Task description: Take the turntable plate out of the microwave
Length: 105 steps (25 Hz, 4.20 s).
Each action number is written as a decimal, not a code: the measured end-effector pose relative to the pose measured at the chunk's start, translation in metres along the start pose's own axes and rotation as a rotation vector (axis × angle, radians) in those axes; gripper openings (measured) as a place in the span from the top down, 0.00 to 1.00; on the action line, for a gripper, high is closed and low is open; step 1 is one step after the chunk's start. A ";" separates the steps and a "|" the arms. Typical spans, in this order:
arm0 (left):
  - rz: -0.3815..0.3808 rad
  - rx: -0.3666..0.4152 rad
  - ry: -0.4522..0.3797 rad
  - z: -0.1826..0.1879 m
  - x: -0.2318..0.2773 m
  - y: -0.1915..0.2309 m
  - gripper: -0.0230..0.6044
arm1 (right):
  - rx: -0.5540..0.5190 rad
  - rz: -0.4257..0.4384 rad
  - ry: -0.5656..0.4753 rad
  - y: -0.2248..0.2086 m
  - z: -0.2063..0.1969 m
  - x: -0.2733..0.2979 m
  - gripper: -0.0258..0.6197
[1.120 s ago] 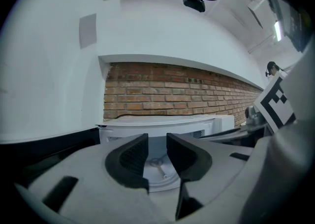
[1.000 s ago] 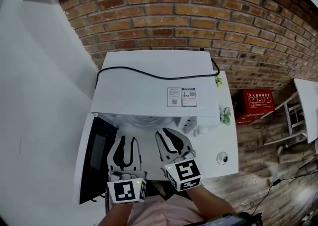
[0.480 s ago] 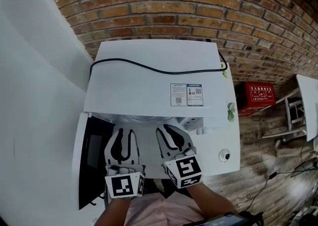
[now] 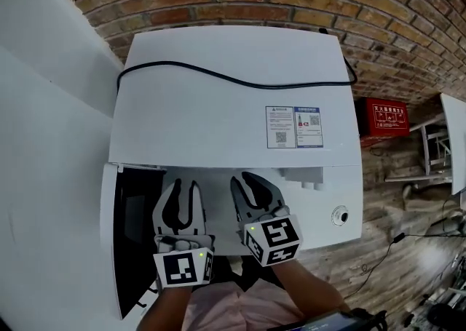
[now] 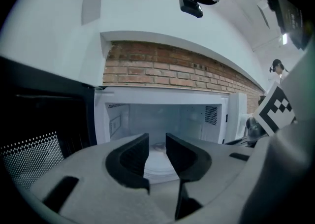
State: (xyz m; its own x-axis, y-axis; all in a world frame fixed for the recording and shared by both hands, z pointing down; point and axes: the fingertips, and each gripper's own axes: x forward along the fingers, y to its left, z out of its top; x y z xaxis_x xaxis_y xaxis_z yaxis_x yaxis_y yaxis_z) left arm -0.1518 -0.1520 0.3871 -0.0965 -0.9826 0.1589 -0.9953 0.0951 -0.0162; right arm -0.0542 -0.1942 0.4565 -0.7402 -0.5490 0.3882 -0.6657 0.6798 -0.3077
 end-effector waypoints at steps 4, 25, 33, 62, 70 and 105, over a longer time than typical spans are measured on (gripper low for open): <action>-0.016 -0.019 0.022 -0.018 0.005 0.002 0.80 | 0.095 -0.016 0.033 -0.008 -0.022 0.013 0.81; -0.038 -0.056 0.074 -0.048 0.008 0.018 0.79 | 0.439 0.051 0.110 0.004 -0.060 0.056 0.75; -0.049 -0.053 0.072 -0.038 0.005 0.023 0.79 | 0.583 0.087 0.076 0.007 -0.059 0.056 0.77; -0.053 -0.057 0.066 -0.033 0.005 0.023 0.79 | 0.916 0.157 0.034 0.003 -0.049 0.059 0.76; -0.072 -0.065 0.053 -0.026 0.001 0.022 0.79 | 0.948 0.156 -0.023 0.004 -0.046 0.049 0.90; -0.055 -0.062 0.075 -0.032 -0.027 0.025 0.79 | 1.154 0.168 0.000 0.005 -0.051 0.052 0.91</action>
State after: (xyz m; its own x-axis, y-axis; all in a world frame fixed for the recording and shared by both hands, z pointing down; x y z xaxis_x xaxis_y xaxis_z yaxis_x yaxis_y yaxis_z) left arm -0.1737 -0.1178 0.4143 -0.0391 -0.9721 0.2315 -0.9970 0.0533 0.0554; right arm -0.0908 -0.1945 0.5198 -0.8270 -0.4945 0.2674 -0.2504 -0.1019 -0.9628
